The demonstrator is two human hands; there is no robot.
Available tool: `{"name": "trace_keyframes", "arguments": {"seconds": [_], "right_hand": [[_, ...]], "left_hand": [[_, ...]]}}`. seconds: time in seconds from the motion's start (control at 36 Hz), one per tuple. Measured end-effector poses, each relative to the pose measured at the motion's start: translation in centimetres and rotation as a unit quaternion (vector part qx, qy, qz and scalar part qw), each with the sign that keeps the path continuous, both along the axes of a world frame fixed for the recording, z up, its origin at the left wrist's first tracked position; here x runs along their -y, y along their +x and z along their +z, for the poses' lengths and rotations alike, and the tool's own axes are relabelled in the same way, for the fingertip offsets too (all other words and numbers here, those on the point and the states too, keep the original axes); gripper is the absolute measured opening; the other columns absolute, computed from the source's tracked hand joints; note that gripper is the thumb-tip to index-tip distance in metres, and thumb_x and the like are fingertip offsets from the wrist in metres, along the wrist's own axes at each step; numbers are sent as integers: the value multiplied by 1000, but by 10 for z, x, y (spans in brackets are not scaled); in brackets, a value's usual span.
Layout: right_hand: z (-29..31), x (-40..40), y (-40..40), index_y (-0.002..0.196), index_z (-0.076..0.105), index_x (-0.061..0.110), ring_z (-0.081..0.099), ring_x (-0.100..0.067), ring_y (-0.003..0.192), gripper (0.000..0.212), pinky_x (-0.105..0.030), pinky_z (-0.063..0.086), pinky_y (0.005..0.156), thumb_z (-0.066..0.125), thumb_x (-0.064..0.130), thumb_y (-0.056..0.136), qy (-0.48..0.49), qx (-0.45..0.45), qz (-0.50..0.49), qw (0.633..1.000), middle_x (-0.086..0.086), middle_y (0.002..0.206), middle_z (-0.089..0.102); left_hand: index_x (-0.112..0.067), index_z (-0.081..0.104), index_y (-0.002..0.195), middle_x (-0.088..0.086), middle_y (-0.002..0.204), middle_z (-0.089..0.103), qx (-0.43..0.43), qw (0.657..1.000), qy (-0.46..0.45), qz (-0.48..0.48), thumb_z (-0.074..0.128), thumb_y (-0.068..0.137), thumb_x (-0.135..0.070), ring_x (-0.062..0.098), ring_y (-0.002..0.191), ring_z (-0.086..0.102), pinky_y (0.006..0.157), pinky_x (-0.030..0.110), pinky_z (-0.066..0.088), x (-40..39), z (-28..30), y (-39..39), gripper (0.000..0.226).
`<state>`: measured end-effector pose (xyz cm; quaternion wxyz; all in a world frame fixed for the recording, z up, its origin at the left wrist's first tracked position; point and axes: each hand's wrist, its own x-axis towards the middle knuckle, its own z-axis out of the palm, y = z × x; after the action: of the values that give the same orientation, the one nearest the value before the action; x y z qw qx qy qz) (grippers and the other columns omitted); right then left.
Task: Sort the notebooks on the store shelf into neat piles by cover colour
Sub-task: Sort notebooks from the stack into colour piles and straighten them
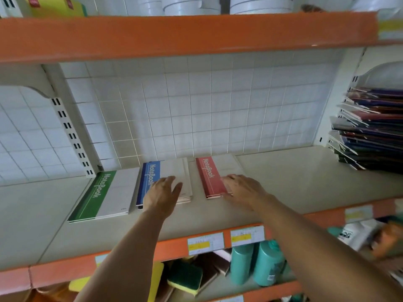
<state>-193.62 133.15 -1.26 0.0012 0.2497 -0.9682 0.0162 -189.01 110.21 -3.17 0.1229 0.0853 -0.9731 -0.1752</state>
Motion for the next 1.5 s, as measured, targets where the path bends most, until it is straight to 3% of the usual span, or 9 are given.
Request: {"name": "trace_keyframes", "arguments": {"seconds": [0.19,0.36,0.97,1.25,1.5], "right_hand": [[5,-55,15,141,37,21,43,-25,128,52,-37,40,100,43,45,95,-34,-16,-66,997,-1,144,42],[13,-128,38,146,31,23,39,-23,132,55,-37,37,104,40,47,97,-46,-20,-119,992,-1,148,38],[46,-431,125,142,39,21,49,-23,124,53,-34,42,98,44,49,96,-73,-68,-243,965,-4,138,50],[78,-501,103,144,36,22,50,-23,122,53,-34,42,95,45,43,96,-75,-107,-269,954,-4,136,53],[115,-536,54,142,38,24,51,-23,120,48,-34,45,92,42,44,98,-85,-164,-280,942,-4,135,54]], "left_hand": [[-21,45,138,4,140,50,-2,1000,-6,-11,32,101,-46,24,127,46,100,39,40,-48,10,-4,47],[-20,54,130,8,129,57,-23,999,7,-37,37,100,-41,30,116,53,90,37,44,-111,21,-4,40],[-17,56,129,7,128,58,-70,987,55,-135,37,101,-39,26,118,52,96,33,40,-430,43,36,40],[-23,57,121,4,116,62,-126,978,22,-163,34,101,-41,24,105,58,83,34,49,-514,85,7,35],[-20,50,131,3,125,59,-233,957,-6,-171,34,101,-41,24,113,56,91,39,48,-560,149,-39,40]]}}
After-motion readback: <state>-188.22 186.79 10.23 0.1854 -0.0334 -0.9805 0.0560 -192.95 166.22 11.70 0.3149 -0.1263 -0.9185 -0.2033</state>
